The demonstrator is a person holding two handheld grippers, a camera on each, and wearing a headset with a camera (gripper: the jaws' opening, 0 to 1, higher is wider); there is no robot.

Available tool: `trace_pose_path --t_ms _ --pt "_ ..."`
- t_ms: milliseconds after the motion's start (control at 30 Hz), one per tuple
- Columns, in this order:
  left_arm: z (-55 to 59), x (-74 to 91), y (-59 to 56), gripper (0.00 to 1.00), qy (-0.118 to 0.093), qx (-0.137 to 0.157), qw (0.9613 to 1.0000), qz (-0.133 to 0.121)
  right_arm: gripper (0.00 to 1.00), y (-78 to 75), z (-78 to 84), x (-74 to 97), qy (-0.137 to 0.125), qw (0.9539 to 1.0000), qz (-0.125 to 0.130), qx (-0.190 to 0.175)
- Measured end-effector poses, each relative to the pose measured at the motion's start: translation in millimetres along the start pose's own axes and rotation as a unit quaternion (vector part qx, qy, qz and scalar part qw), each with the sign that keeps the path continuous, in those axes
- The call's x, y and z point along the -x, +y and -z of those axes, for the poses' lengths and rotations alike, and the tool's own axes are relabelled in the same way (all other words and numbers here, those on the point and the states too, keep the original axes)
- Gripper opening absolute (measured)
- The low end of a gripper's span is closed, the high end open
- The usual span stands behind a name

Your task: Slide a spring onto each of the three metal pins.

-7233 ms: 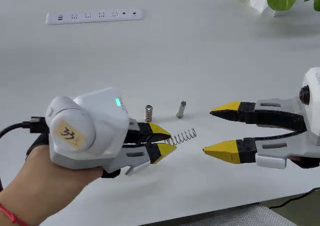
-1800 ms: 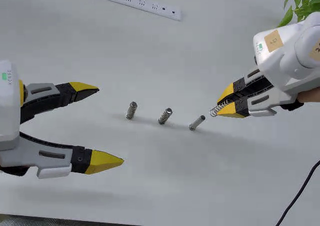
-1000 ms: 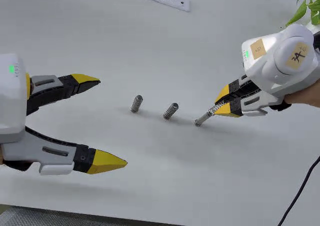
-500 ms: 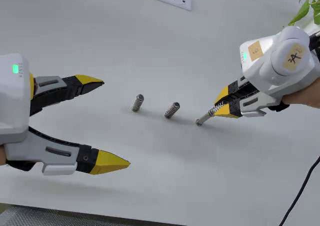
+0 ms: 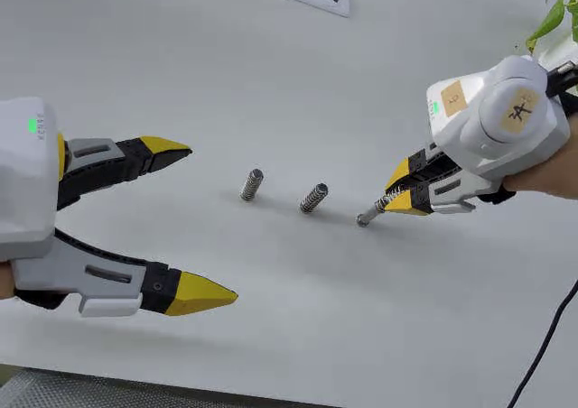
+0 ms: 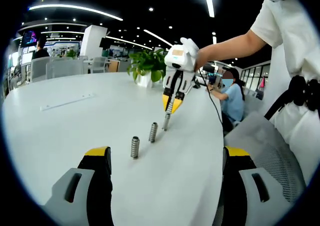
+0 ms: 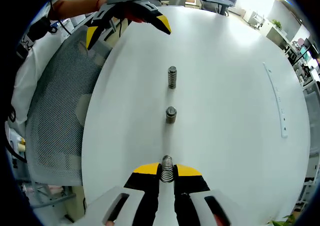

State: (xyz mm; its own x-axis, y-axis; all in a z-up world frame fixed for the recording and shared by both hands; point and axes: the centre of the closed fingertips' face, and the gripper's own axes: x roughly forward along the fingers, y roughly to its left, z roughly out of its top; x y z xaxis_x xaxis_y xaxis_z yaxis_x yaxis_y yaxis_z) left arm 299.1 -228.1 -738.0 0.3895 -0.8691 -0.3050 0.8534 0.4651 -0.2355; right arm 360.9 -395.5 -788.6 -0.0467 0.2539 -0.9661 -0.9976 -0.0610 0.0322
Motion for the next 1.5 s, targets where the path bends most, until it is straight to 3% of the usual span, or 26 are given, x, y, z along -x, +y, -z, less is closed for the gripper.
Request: trace_pose_path --t_ms 800,1500 --pt "2.1 -0.1 -0.5 0.90 0.001 0.006 1.0000 0.002 0.07 -1.5 7.2 -29.0 0.014 0.9998 -0.009 0.011" --pt "2.7 -0.5 -2.6 0.90 0.001 0.009 1.0000 0.002 0.07 6.4 12.5 -34.0 0.022 0.9997 -0.010 0.005"
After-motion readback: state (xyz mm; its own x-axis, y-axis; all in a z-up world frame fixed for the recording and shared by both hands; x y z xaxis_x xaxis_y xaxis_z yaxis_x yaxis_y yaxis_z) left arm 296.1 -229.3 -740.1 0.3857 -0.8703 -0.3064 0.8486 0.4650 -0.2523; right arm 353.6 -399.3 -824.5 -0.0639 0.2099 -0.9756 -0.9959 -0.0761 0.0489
